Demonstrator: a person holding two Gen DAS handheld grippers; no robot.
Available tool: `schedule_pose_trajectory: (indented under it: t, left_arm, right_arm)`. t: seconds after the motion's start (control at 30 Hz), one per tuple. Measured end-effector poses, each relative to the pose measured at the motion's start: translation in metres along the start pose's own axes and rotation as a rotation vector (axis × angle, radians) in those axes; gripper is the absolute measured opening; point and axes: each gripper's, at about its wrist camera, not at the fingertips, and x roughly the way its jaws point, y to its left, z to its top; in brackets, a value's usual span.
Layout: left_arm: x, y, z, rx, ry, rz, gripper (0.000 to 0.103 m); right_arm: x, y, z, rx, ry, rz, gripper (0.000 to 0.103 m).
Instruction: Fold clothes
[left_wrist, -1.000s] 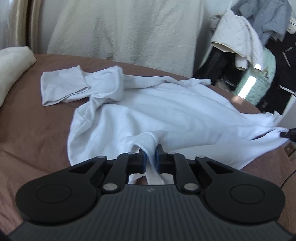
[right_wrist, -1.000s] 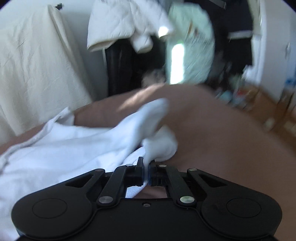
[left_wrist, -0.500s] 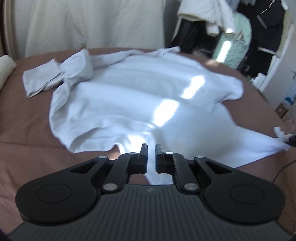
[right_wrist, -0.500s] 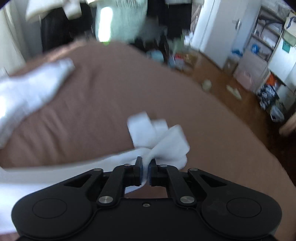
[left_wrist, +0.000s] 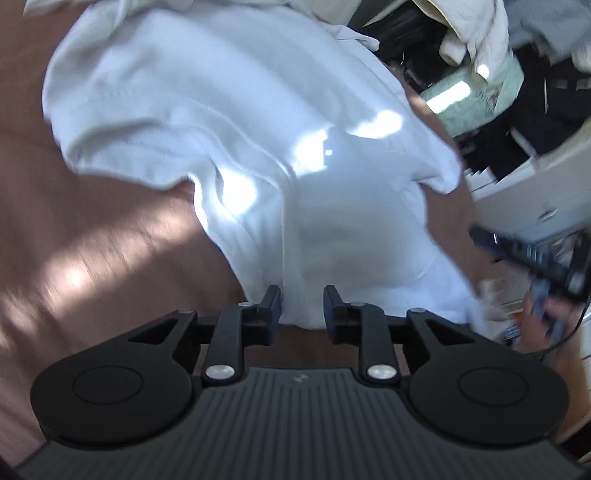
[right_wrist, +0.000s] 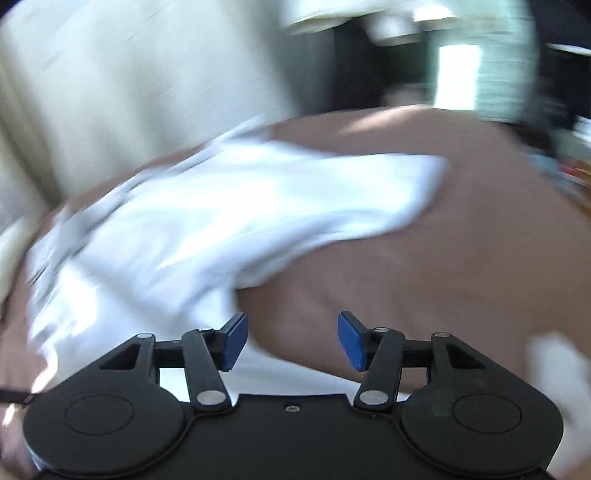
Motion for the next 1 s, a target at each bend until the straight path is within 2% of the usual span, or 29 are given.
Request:
schedule_pose_trajectory:
  t: [0.07,0.13,0.2,0.3,0.33,0.4,0.43,0.47,0.5,0.53,0.6,0.63,0.67,0.7,0.8,0.93,1.0]
  left_arm:
    - [0.001,-0.007,0.001,0.061,-0.037,0.085,0.038]
    - [0.005,-0.005,0.000,0.036,-0.059,0.108,0.040]
    - [0.012,-0.004,-0.006,-0.001,-0.058,0.147,0.040]
    - [0.019,-0.013,-0.013,0.026,-0.049,0.177,0.040]
    - [0.021,-0.015,-0.015,0.030,-0.058,0.186,0.043]
    - [0.026,-0.016,-0.011,0.016,-0.067,0.162,0.059]
    - [0.030,-0.016,-0.009,0.002,-0.070,0.142,0.073]
    - [0.033,-0.015,-0.007,-0.008,-0.080,0.124,0.080]
    - [0.037,-0.015,-0.006,-0.016,-0.091,0.109,0.080]
    - [0.039,-0.016,-0.004,-0.012,-0.107,0.126,0.076]
    - [0.042,-0.025,-0.002,0.062,-0.144,0.202,0.035]
    - [0.042,-0.032,-0.002,0.123,-0.155,0.232,0.007]
    - [0.042,-0.039,-0.003,0.181,-0.167,0.260,0.007]
    - [0.038,-0.045,-0.005,0.213,-0.182,0.271,0.007]
    - [0.020,-0.064,-0.011,0.285,-0.234,0.323,0.006]
    - [-0.006,-0.074,-0.009,0.273,-0.277,0.345,0.006]
    - [-0.019,-0.080,-0.015,0.315,-0.310,0.391,0.006]
  right_arm:
    - [0.029,0.014,0.012,-0.077,0.064,0.025,0.060]
    - [0.053,0.023,0.020,-0.117,0.121,0.044,0.060]
    - [0.059,0.032,0.017,-0.108,0.147,0.104,0.060]
    - [0.068,0.036,0.020,-0.085,0.131,0.114,0.060]
    - [0.072,0.035,0.020,-0.076,0.124,0.108,0.060]
    - [0.082,0.035,0.020,-0.057,0.133,0.110,0.060]
    - [0.085,0.032,0.017,-0.048,0.139,0.114,0.060]
    - [0.092,0.032,0.016,-0.034,0.142,0.118,0.060]
    - [0.098,0.031,0.014,-0.018,0.151,0.123,0.060]
    - [0.100,0.031,0.011,-0.015,0.149,0.126,0.060]
    - [0.105,0.030,0.006,-0.012,0.146,0.134,0.060]
    - [0.104,0.031,0.003,-0.036,0.138,0.134,0.051]
    - [0.102,0.034,0.001,-0.067,0.127,0.128,0.040]
    - [0.098,0.037,-0.001,-0.106,0.099,0.116,0.013]
    - [0.072,0.041,0.003,-0.152,-0.042,0.097,0.006]
    - [0.047,0.042,0.004,-0.164,-0.104,0.072,0.005]
    - [0.034,0.041,0.001,-0.147,-0.130,0.074,0.004]
